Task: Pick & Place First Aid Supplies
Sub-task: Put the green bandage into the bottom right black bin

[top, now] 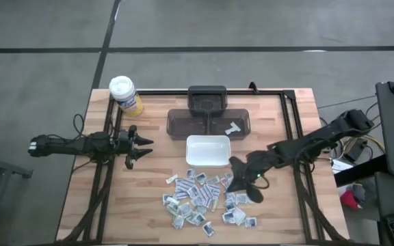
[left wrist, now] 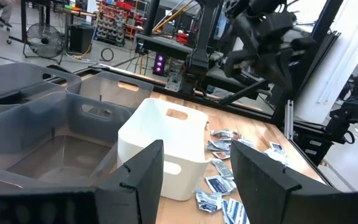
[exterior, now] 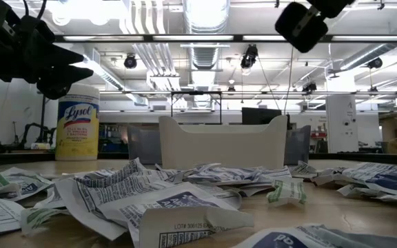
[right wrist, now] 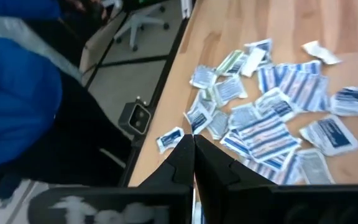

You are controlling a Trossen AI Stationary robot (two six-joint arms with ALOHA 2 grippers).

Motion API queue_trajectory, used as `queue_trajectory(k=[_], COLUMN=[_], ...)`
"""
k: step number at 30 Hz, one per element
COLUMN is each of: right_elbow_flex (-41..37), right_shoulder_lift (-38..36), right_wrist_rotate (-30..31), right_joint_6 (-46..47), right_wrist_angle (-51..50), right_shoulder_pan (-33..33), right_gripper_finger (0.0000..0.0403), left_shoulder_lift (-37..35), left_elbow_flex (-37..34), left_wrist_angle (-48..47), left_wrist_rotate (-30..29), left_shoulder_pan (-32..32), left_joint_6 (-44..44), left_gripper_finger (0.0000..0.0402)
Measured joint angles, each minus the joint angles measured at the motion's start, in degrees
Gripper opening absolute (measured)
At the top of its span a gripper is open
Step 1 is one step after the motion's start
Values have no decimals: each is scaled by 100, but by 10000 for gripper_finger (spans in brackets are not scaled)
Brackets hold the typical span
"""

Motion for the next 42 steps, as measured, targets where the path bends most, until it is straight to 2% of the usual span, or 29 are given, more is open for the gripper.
queue_trajectory(k=[4,10,17,25,42], right_elbow_flex=[377,1289,2388,3168,3296], right_shoulder_lift=[494,1231,2159,2963,3440], right_wrist_rotate=[-131,-132,-86,-117,-89], right_joint_6=[-269,-847,-1449,-1588,149], right_wrist_angle=[-254,-1749,-3002,-3526,-3612], right_shoulder_pan=[10,59,110,157,230], right_gripper_finger=[8,8,8,10,96], left_shoulder_lift=[7,13,57,124,230], left_elbow_flex=[2,2,7,9,9], left_wrist_angle=[-6,-17,-39,-55,-68], left_wrist_rotate=[4,7,7,11,9], left_shoulder_pan=[0,0,1,0,1], left_joint_6=[0,0,0,0,17], left_gripper_finger=[183,183,183,183,183])
